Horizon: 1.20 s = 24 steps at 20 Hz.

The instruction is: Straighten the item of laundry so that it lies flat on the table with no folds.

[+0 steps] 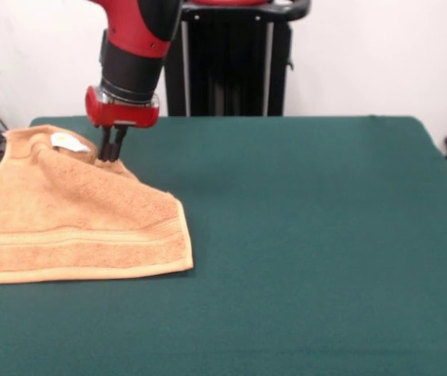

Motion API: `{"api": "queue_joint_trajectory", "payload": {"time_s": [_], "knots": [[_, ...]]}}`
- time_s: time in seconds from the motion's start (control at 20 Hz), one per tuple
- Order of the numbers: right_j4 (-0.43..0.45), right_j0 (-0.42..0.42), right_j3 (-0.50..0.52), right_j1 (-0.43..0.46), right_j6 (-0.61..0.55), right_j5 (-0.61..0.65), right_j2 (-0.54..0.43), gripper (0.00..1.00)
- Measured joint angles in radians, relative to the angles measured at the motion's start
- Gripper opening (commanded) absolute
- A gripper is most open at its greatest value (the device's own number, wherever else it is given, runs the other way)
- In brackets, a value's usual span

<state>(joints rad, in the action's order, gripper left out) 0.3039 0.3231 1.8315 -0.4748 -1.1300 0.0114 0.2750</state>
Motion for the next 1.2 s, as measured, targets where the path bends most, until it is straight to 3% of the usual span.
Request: {"api": "queue_joint_trajectory", "payload": {"time_s": [1.2], "knots": [[0.027,-0.043,0.019,-0.017,0.000,0.061,-0.021,0.00]]}}
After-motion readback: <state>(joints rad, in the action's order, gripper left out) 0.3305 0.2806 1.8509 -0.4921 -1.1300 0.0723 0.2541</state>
